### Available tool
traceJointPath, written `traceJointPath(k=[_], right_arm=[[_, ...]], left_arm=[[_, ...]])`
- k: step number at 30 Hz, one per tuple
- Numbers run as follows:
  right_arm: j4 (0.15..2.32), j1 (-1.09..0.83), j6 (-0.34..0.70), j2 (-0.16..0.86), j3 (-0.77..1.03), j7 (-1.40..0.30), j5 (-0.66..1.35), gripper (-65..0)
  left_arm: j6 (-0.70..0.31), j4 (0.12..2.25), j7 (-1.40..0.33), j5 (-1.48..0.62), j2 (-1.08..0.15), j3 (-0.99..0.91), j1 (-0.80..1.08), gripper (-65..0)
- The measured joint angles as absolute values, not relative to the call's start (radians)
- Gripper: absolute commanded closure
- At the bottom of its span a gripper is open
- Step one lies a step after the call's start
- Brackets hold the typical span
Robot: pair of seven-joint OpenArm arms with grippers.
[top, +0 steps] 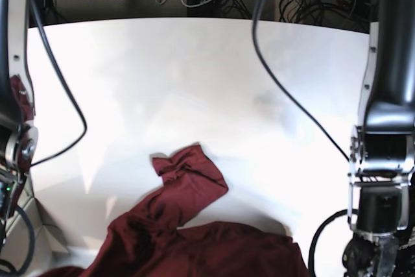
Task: Layout the t-shirt on the table in an organized manner, then fold the t-shirt properly
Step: 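Lower the t-shirt onto the table with both grippers holding it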
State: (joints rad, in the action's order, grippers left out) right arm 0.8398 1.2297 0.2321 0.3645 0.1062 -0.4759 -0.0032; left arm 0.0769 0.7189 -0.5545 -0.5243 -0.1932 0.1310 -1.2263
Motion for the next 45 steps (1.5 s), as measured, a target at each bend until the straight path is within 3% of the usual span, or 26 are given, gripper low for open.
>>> traceJointPath(k=[3,6,9,13,18,22,27,32,34,40,45], right_arm=[[0.910,1.248,0.231,0.382,0.109,-0.499,0.009,0.0],[1.068,1.271,0.232,0.419,0.123,-0.642,0.024,0.0],[1.306,1.236,0.228,0.454,0.198,-0.720,0.083,0.0],[1.554,0.961,0.211,0.438,0.236,-0.697,0.124,0.0],[1.717,0.593,0.256,0.278,0.257,-0.783,0.155,0.0],[1.745,0.577,0.222,0.265,0.279,-0.693,0.124,0.0],[1.740,0.456,0.239,0.192,0.266,-0.759,0.136,0.0],[1.714,0.484,0.235,0.168,0.277,-0.733,0.128,0.0],[1.708,0.456,0.236,0.156,0.270,-0.723,0.138,0.0],[1.513,0.464,0.236,0.136,0.263,-0.732,0.128,0.0],[1.258,0.547,0.236,0.139,0.261,-0.630,0.133,0.0]], left_arm=[[0.067,0.832,-0.590,-0.543,-0.202,0.131,-1.241,-0.1],[0.069,0.964,-0.634,-0.540,-0.257,0.125,-1.270,-0.1],[0.070,1.143,-0.603,-0.550,-0.297,0.113,-1.149,-0.1],[0.084,1.218,-0.713,-0.546,-0.295,0.129,-0.877,-0.1],[0.069,1.401,-0.690,-0.557,-0.314,0.081,-0.693,-0.1],[0.077,1.427,-0.661,-0.544,-0.331,0.008,-0.603,-0.1],[0.058,1.502,-0.700,-0.565,-0.307,-0.036,-0.415,-0.1],[0.077,1.548,-0.677,-0.543,-0.328,-0.118,-0.284,-0.1],[0.064,1.567,-0.742,-0.562,-0.316,-0.149,-0.203,-0.1],[0.074,1.568,-0.813,-0.537,-0.321,-0.253,-0.064,-0.1],[0.064,1.565,-0.871,-0.532,-0.355,-0.305,0.054,-0.1]])
